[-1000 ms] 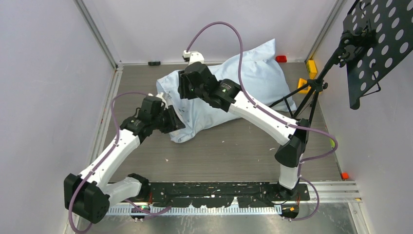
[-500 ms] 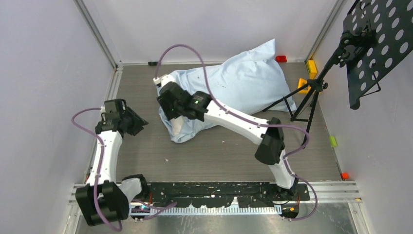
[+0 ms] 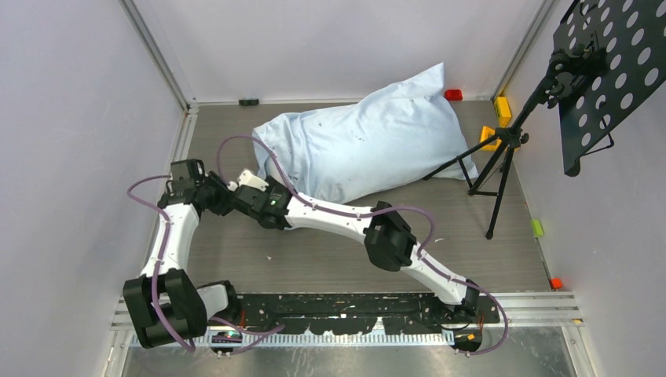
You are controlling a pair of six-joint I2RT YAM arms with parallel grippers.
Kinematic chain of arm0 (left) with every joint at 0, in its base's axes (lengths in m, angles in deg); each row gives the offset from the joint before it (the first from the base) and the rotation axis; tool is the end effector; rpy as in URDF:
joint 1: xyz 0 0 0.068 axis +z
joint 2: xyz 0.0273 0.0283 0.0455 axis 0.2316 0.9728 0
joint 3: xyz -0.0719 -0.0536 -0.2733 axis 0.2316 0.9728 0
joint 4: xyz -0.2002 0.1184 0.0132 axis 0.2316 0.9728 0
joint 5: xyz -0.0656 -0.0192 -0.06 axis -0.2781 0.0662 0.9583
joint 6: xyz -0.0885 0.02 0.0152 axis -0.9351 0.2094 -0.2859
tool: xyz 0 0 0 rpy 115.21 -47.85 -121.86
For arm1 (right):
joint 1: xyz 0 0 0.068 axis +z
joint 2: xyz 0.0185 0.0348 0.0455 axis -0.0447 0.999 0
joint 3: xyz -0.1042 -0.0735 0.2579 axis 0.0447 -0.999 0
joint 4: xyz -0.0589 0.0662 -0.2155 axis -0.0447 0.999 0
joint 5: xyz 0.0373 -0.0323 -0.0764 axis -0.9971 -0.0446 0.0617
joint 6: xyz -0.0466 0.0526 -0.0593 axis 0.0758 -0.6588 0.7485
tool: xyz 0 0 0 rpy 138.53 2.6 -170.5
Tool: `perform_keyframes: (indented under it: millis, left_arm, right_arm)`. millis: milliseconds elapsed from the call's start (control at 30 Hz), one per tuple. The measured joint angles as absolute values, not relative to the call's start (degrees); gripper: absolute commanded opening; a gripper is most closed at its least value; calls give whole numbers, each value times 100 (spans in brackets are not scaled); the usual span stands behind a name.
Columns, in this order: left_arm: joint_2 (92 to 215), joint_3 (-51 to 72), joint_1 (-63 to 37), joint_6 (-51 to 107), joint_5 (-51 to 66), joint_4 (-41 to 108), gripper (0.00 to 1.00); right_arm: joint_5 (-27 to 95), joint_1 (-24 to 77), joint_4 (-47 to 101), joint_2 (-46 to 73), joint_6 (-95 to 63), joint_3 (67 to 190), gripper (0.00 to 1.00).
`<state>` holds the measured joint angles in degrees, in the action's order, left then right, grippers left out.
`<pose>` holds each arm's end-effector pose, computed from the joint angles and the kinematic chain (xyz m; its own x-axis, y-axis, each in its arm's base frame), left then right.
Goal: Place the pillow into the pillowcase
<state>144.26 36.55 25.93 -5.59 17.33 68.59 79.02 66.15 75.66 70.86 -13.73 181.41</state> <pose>0.2216 0.0231 0.2311 -0.5320 -0.8085 -0.2516 -0.5674 0.5610 -0.6029 0.2366 0.4685 0.2037 -0.3577 -0.7478 -0.5593 -0.5968 0.6437 -0.4790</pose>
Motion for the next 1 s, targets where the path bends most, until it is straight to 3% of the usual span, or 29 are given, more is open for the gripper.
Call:
perform_keyframes:
  millis: [233,400,467,567,633,800,1000]
  left_arm:
    - [14442,3843,2617,-603,1785,6759,36]
    - [14511,3893,2619,-635,1800,6706,39]
    - [14549,3896,2617,-638,1840,6674,41]
    - [14592,3896,2617,-655,1923,6577,42]
    - [14636,3896,2614,-668,2017,6490,43]
    - [14796,3893,2359,-697,2072,6298,42]
    - [15147,3668,1314,-850,1739,6129,40]
  right_arm:
    - [9010,6785,7566,7265,-1178,18195,69]
    - [9032,6770,7529,7311,-1235,18169,66]
    - [8833,6720,7505,7311,-1348,18103,51]
    - [8407,6577,7455,7309,-1539,17931,15]
    - [8088,6451,7381,7278,-1705,17736,1]
    - [6925,6031,6850,6673,-2430,16893,0]
    - [5629,5434,5875,5534,-3445,15564,0]
